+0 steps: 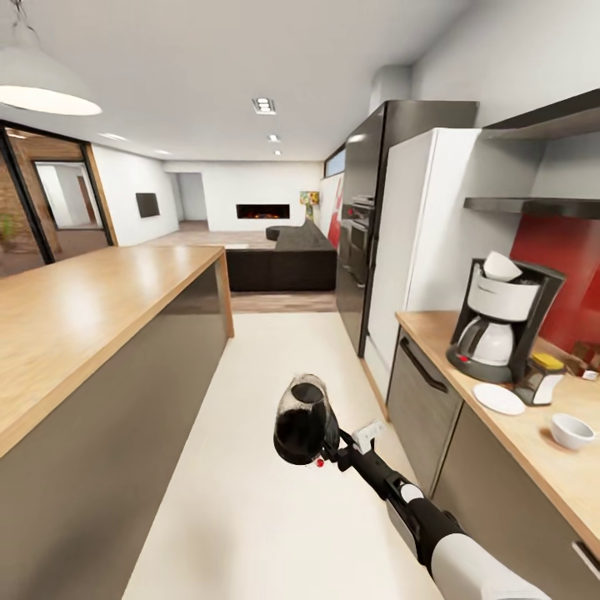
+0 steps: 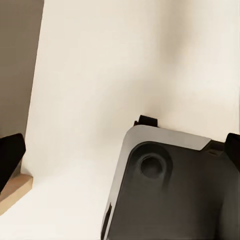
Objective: Set up a coffee station on the kitchen countertop: keep the coffee maker on the countertop, move the bottle of coffee from the kitchen shelf to the counter next to the coffee maker, place a paper coffee filter on top of the coffee maker, put the saucer next to the coffee maker with the coffee cup on the saucer, and place the electric kettle next to the coffee maker.
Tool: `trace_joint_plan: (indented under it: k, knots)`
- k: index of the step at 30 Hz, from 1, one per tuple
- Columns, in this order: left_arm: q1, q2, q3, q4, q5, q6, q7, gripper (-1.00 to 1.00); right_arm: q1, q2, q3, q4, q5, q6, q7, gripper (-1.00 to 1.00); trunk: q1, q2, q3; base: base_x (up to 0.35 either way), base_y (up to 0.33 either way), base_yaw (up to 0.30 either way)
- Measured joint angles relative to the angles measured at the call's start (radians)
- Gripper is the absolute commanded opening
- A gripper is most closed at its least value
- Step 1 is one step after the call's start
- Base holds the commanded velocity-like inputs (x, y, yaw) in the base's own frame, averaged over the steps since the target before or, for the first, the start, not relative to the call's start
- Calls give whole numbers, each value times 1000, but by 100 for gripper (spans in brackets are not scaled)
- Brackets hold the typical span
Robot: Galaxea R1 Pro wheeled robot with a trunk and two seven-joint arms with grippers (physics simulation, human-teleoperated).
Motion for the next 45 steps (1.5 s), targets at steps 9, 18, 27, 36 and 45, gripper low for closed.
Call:
trace_joint_plan:
  k: [9,18,27,36,45]
  knots:
    - [0,-1,0,0,0,0,0,100,0,0,0,0,0,0,0,-100,0,0,12,339,0,181]
    - [0,-1,0,0,0,0,0,100,0,0,0,0,0,2,0,-100,0,0,19,339,0,145]
    - [0,-1,0,0,0,0,0,100,0,1,0,-2,0,2,0,-100,0,0,20,339,0,2]
    - [0,-2,0,0,0,0,0,100,0,1,0,-2,0,2,0,-100,0,0,20,339,0,0]
    - [-1,-2,1,0,0,0,0,100,0,1,0,-2,0,2,0,-100,0,0,20,339,0,0]
